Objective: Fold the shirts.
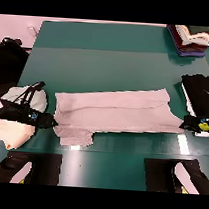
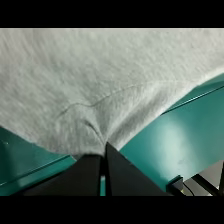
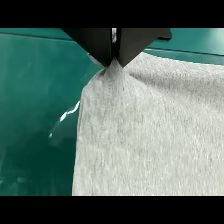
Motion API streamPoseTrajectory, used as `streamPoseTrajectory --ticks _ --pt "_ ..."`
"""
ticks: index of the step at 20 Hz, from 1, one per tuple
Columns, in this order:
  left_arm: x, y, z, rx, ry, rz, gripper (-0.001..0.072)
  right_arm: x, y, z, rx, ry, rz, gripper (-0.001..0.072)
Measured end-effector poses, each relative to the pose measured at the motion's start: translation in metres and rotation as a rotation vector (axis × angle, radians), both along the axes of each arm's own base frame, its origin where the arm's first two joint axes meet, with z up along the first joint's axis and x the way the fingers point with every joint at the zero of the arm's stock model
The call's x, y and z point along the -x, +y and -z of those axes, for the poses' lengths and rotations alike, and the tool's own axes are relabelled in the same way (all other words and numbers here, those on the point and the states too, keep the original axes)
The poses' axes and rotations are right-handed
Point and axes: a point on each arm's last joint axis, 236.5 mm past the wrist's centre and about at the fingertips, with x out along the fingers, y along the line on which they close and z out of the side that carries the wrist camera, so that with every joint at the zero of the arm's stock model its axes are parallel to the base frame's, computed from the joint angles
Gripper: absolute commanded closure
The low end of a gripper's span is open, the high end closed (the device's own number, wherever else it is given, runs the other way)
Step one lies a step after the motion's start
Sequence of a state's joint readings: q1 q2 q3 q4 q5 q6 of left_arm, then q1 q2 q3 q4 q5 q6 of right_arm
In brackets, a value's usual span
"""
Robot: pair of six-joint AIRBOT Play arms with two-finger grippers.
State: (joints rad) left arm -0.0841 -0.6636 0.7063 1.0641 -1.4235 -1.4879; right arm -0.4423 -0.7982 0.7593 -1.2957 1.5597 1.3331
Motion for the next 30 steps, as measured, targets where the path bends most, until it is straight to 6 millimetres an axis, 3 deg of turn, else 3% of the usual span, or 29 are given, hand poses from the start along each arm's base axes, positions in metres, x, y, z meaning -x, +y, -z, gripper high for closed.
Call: streamPoseTrajectory --ticks 2,5,11,12,13,14,15,19,20,21,22,26,30 --pt "-0.011 0.003 -0.008 -0.011 -0.051 -0.015 0.0683 -0.007 0.0 -0.01 0.031 -0.022 -0.029 0.0694" --pt "-0.036 0.014 -0.006 -0.06 -0.09 -0.049 0.0683 -0.034 0.003 -0.016 0.051 -0.044 -0.07 0.0695" --pt "-0.101 0.023 0.02 -0.112 -0.089 -0.106 0.0681 -0.109 0.016 -0.007 0.048 -0.028 -0.145 0.0693" --pt "-0.111 0.024 0.025 -0.119 -0.086 -0.112 0.062 -0.121 0.019 -0.003 0.046 -0.025 -0.157 0.0678" --pt "-0.122 0.025 0.029 -0.122 -0.089 -0.12 0.031 -0.132 0.021 0.0 0.042 -0.021 -0.163 0.0507" --pt "-0.131 0.025 0.032 -0.126 -0.091 -0.126 0.011 -0.144 0.024 0.002 0.036 -0.026 -0.166 0.0386" --pt "-0.139 0.026 0.034 -0.127 -0.097 -0.134 0.0107 -0.155 0.026 0.003 0.023 -0.032 -0.165 0.0383" --pt "-0.162 0.025 0.026 -0.123 -0.135 -0.15 0.0109 -0.181 0.024 0.004 -0.064 -0.067 -0.136 0.0298" --pt "-0.164 0.024 0.024 -0.119 -0.138 -0.152 0.0267 -0.184 0.018 0.004 -0.08 -0.075 -0.121 0.0236" --pt "-0.166 0.022 0.021 -0.11 -0.141 -0.154 0.0581 -0.183 0.01 0.006 -0.092 -0.071 -0.102 0.0173" --pt "-0.167 0.02 0.019 -0.099 -0.14 -0.154 0.0684 -0.18 -0.001 0.01 -0.103 -0.061 -0.075 0.0172" --pt "-0.171 0.003 0.01 -0.021 -0.141 -0.168 0.0683 -0.155 -0.028 0.039 -0.215 0.001 0.031 0.0172" --pt "-0.167 -0.034 0.013 0.034 -0.126 -0.119 0.0683 -0.141 -0.017 0.075 -0.378 0.039 0.112 0.0191"
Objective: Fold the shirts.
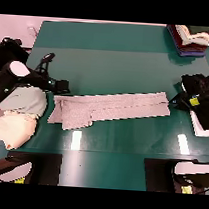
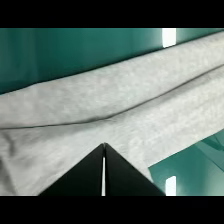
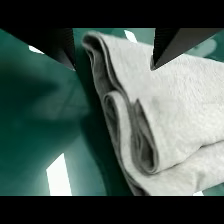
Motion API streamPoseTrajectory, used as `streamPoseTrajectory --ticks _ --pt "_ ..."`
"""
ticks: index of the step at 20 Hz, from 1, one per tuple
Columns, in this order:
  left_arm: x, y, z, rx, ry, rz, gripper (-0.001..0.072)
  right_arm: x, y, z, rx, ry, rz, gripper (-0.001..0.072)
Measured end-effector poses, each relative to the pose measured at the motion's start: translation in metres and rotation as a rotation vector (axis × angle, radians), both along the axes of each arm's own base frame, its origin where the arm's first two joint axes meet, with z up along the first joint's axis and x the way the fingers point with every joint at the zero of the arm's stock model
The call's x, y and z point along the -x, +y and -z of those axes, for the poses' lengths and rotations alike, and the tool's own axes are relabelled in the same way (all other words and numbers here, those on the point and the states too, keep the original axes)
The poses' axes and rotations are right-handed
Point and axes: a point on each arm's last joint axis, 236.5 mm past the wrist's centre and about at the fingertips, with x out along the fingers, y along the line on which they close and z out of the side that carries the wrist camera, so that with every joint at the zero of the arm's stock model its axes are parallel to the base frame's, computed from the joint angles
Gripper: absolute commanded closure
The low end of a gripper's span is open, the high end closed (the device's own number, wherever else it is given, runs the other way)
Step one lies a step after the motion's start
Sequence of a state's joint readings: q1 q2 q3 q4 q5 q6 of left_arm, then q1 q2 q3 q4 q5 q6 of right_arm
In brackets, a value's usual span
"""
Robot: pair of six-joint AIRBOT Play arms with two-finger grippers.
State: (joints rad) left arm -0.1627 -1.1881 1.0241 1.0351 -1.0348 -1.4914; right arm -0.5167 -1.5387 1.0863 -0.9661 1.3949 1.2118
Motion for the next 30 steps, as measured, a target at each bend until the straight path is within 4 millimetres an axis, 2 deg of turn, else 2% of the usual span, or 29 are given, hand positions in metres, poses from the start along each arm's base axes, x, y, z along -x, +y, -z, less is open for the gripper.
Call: streamPoseTrajectory --ticks 1,2,3,6,8,11,14,18,20,23,25,28,30 --pt "0.002 -0.011 0.004 0.006 0.009 0.017 0.0683 -0.001 0.007 0.007 -0.041 -0.001 0.016 0.0207" --pt "0.003 -0.024 0.008 0.016 0.016 0.031 0.0683 -0.003 0.015 0.01 -0.084 -0.003 0.025 0.0257" --pt "0.003 -0.036 0.013 0.024 0.02 0.042 0.0683 -0.005 0.023 0.013 -0.119 -0.005 0.028 0.0339" --pt "-0.003 -0.075 0.023 0.062 0.02 0.067 0.0683 -0.011 0.044 0.022 -0.145 -0.022 -0.002 0.0694" --pt "-0.009 -0.101 0.029 0.084 0.025 0.086 0.0683 -0.017 0.054 0.019 -0.14 -0.054 -0.034 0.0694" --pt "-0.016 -0.139 0.042 0.107 0.04 0.121 0.0683 -0.034 0.065 -0.017 -0.124 -0.159 -0.098 0.0695" --pt "-0.021 -0.177 0.057 0.121 0.052 0.165 0.0683 -0.049 0.084 -0.08 -0.09 -0.299 -0.185 0.0695" --pt "-0.023 -0.211 0.074 0.133 0.071 0.2 0.0683 -0.057 0.124 -0.166 -0.043 -0.481 -0.283 0.0694" --pt "-0.024 -0.22 0.08 0.142 0.08 0.2 0.0683 -0.055 0.148 -0.202 -0.036 -0.555 -0.333 0.0694" --pt "-0.026 -0.226 0.086 0.15 0.091 0.189 0.0683 -0.047 0.186 -0.241 -0.045 -0.634 -0.406 0.0694" --pt "-0.028 -0.229 0.087 0.156 0.09 0.178 0.0683 -0.039 0.21 -0.257 -0.06 -0.667 -0.451 0.0694" --pt "-0.031 -0.228 0.086 0.16 0.089 0.168 0.0683 -0.027 0.244 -0.27 -0.086 -0.699 -0.509 0.0694" --pt "-0.036 -0.219 0.077 0.165 0.092 0.16 0.0683 -0.019 0.265 -0.275 -0.104 -0.719 -0.545 0.0694"
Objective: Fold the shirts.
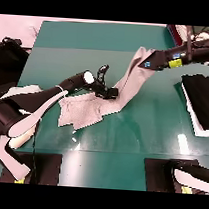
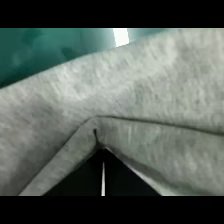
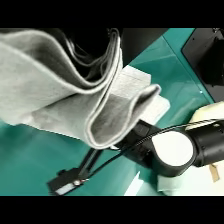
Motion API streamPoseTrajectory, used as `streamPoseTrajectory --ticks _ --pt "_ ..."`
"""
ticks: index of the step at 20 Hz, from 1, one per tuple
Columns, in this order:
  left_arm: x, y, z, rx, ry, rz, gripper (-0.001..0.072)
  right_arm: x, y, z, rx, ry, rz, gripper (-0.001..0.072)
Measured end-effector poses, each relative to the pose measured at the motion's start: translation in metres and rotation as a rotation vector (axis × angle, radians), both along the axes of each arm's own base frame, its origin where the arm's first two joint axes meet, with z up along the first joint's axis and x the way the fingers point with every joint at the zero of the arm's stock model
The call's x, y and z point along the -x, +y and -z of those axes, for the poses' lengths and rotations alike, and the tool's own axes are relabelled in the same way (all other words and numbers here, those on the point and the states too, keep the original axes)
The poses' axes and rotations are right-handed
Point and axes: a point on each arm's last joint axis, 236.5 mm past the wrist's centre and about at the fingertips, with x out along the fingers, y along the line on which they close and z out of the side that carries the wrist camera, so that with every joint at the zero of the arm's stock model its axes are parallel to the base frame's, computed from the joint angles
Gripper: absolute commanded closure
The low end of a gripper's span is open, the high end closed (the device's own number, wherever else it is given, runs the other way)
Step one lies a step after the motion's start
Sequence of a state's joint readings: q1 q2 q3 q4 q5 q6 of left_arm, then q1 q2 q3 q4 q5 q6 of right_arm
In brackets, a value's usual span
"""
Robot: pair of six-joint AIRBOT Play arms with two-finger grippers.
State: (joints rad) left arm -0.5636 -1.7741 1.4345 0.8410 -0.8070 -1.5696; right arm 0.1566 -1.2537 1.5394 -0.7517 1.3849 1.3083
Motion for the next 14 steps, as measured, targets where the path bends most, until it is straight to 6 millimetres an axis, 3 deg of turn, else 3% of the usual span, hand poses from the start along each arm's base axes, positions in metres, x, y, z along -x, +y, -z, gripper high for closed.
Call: streamPoseTrajectory --ticks 3,7,8,9,10,12,14 --pt "-0.023 0.039 -0.039 0.002 -0.052 -0.042 0.0683 0.01 0.033 -0.008 -0.023 -0.035 -0.049 0.0694" --pt "-0.06 0.132 -0.128 -0.027 -0.232 -0.166 0.0682 0.028 0.101 -0.005 -0.067 -0.071 -0.139 0.0691" --pt "-0.065 0.158 -0.151 -0.037 -0.284 -0.206 0.0683 0.034 0.124 0.0 -0.081 -0.071 -0.165 0.0644" --pt "-0.069 0.182 -0.176 -0.047 -0.339 -0.247 0.0682 0.041 0.15 0.008 -0.099 -0.066 -0.19 0.0471" --pt "-0.069 0.203 -0.196 -0.057 -0.383 -0.281 0.0683 0.047 0.176 0.014 -0.123 -0.063 -0.211 0.0362" --pt "-0.065 0.237 -0.231 -0.076 -0.462 -0.342 0.0683 0.062 0.224 0.03 -0.159 -0.054 -0.256 0.036" --pt "-0.059 0.26 -0.251 -0.097 -0.508 -0.377 0.0683 0.071 0.252 0.042 -0.162 -0.056 -0.291 0.036"
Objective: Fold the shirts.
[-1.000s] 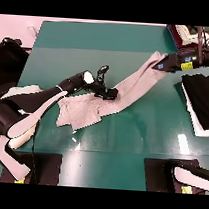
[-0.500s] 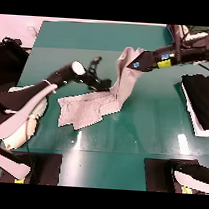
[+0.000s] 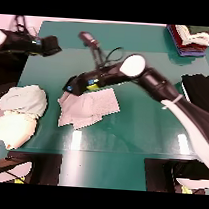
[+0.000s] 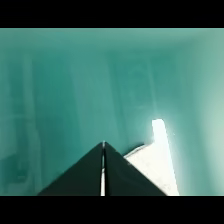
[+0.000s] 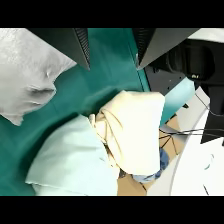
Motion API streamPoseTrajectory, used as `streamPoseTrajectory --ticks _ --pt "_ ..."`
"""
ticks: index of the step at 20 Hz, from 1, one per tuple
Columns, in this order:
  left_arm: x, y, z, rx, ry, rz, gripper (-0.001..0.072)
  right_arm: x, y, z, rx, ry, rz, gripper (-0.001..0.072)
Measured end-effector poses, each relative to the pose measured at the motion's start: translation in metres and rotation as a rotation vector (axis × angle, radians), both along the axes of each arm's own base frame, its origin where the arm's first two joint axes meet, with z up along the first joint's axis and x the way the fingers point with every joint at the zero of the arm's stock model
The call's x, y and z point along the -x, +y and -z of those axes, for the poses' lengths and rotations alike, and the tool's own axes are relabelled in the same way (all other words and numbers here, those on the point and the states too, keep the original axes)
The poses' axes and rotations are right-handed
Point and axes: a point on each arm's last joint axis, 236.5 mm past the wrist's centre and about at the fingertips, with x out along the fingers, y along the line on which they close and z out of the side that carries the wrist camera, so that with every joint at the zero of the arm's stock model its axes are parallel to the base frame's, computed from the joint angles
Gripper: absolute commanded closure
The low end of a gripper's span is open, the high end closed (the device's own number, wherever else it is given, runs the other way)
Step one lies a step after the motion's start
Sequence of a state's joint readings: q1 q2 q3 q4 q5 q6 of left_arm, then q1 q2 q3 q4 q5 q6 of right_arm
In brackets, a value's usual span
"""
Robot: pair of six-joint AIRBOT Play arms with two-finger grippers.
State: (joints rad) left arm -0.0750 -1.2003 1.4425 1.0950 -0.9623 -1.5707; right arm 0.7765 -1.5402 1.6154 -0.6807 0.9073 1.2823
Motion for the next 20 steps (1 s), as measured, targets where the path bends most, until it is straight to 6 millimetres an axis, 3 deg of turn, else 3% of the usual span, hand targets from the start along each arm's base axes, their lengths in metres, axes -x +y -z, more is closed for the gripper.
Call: streamPoseTrajectory --ticks 2,4,5,7,10,12,13,15,17,20 --pt "0.007 0.009 -0.009 -0.012 -0.012 -0.011 0.0683 -0.002 0.002 0.016 0.042 -0.013 -0.014 0.0361" --pt "0.01 0.015 -0.013 -0.026 -0.018 -0.016 0.0683 -0.018 -0.02 0.039 0.112 -0.004 0.011 0.0361" --pt "0.012 0.017 -0.013 -0.033 -0.019 -0.015 0.0683 -0.028 -0.039 0.053 0.154 0.01 0.034 0.0359" --pt "0.014 0.016 -0.014 -0.042 -0.021 -0.005 0.0683 -0.053 -0.091 0.084 0.239 0.072 0.124 0.013" --pt "0.017 0.011 -0.013 -0.058 -0.025 0.02 0.0683 -0.085 -0.179 0.141 0.346 0.217 0.287 0.0121" --pt "0.019 0.002 -0.013 -0.063 -0.029 0.046 0.0683 -0.091 -0.221 0.176 0.378 0.342 0.362 0.0123" --pt "0.02 -0.002 -0.013 -0.067 -0.033 0.058 0.0683 -0.093 -0.233 0.188 0.373 0.4 0.391 0.0124" --pt "0.022 -0.007 -0.013 -0.076 -0.039 0.078 0.0683 -0.092 -0.24 0.211 0.353 0.511 0.414 0.0125" --pt "0.023 -0.01 -0.013 -0.081 -0.044 0.089 0.0683 -0.091 -0.233 0.227 0.327 0.589 0.408 0.0161" --pt "0.023 -0.012 -0.013 -0.085 -0.047 0.096 0.0683 -0.089 -0.196 0.238 0.278 0.665 0.351 0.0269"
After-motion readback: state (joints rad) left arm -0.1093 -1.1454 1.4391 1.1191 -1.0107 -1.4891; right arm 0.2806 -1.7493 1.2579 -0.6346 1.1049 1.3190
